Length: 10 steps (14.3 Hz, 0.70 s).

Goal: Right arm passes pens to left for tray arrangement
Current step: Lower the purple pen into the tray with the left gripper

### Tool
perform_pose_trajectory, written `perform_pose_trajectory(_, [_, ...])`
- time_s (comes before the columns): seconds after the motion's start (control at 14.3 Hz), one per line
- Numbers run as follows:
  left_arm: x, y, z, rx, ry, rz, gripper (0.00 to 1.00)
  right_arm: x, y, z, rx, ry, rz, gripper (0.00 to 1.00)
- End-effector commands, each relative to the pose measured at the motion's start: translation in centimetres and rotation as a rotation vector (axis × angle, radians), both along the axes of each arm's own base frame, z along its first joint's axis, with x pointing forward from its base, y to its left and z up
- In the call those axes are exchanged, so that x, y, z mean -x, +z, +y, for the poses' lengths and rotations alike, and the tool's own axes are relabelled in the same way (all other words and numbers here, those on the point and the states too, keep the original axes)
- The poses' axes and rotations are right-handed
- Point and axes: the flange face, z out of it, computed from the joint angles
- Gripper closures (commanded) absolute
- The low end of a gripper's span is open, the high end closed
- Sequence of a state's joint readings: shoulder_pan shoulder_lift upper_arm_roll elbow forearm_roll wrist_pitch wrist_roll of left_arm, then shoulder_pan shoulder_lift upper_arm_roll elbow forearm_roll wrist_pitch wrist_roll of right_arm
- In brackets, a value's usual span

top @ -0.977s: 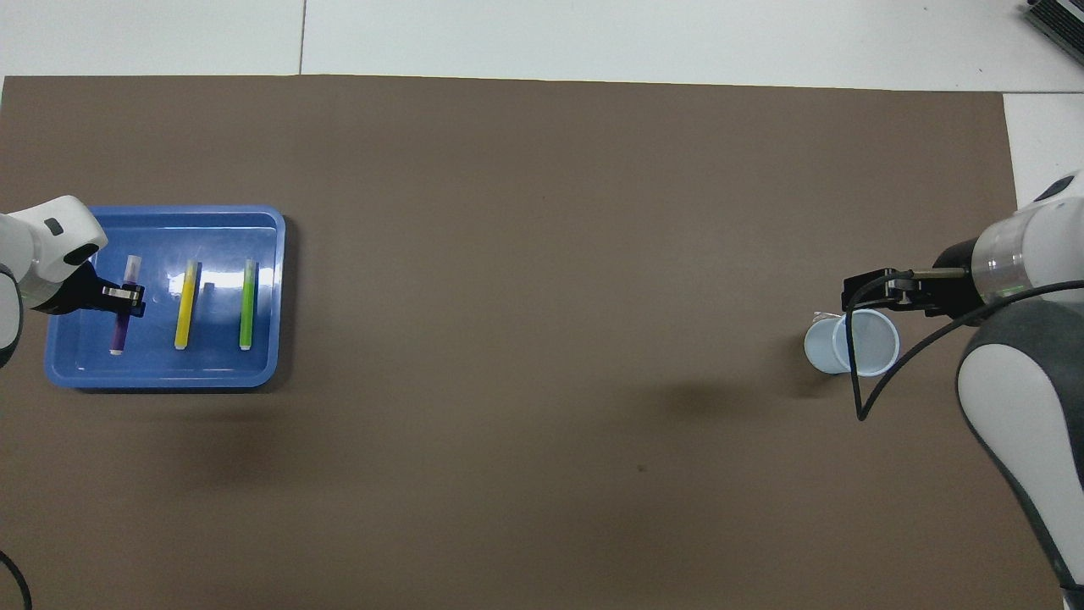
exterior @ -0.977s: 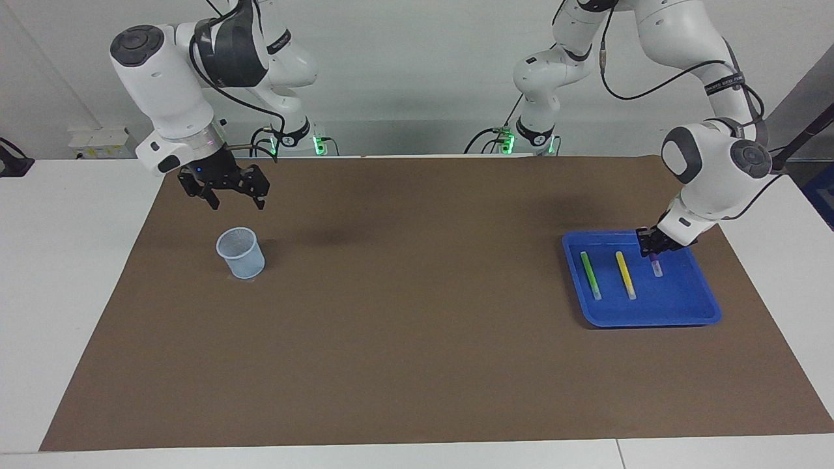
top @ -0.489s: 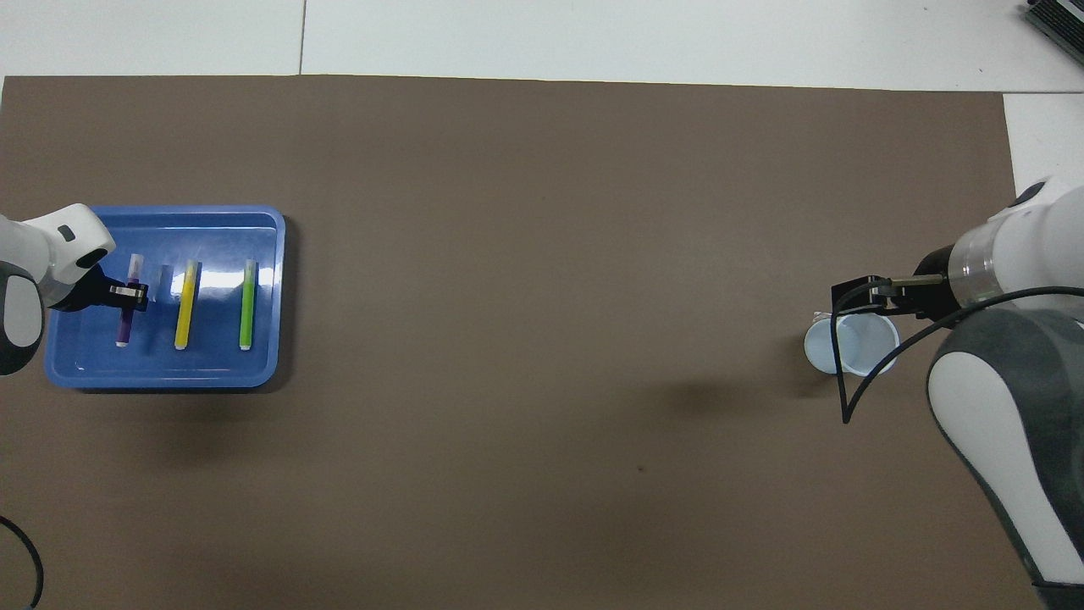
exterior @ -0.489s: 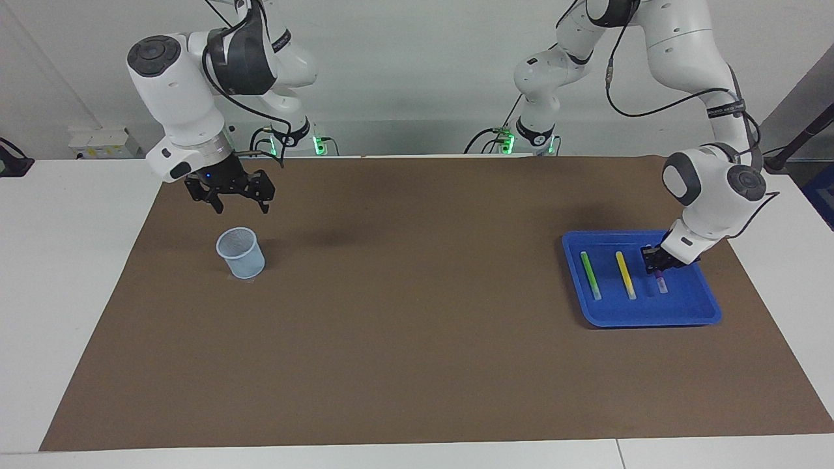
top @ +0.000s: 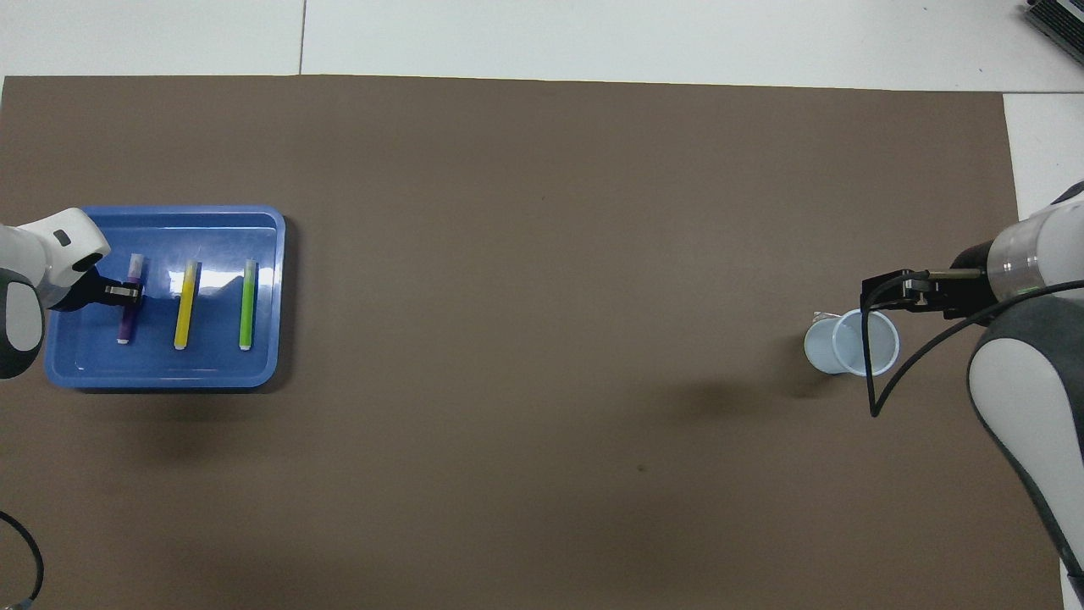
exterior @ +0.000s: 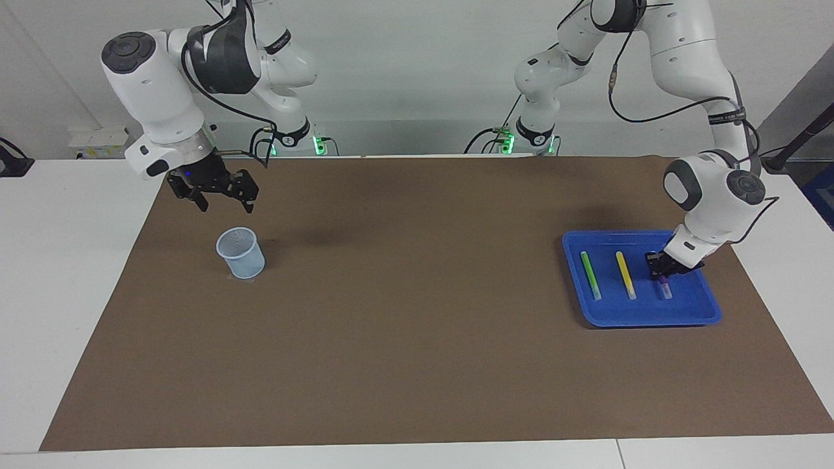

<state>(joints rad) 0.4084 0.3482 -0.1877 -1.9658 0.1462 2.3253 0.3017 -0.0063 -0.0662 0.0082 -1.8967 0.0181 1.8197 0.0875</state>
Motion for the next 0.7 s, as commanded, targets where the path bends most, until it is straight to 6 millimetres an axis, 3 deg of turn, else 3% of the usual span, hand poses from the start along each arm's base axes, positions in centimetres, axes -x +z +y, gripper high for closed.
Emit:
perform_pose_trajectory(0.0, [0.3, -0.9, 0.1, -0.006, -0.002, -0.008, 0.00, 0.0, 0.5, -0.1, 0.013, 0.019, 0.008, 0.00])
perform_pose_trajectory(0.35, [-0.1, -0.5, -0.3, 0.000, 0.006, -0.012, 0.00, 0.3, 1.5, -0.2, 0.009, 0.013, -0.011, 0.00])
perform_pose_trajectory(0.63, [-1.3, 1.7, -0.3, -0.004, 0.006, -0.002, 0.00, 0.6, 2.3, -0.5, 0.015, 0.010, -0.014, 0.00])
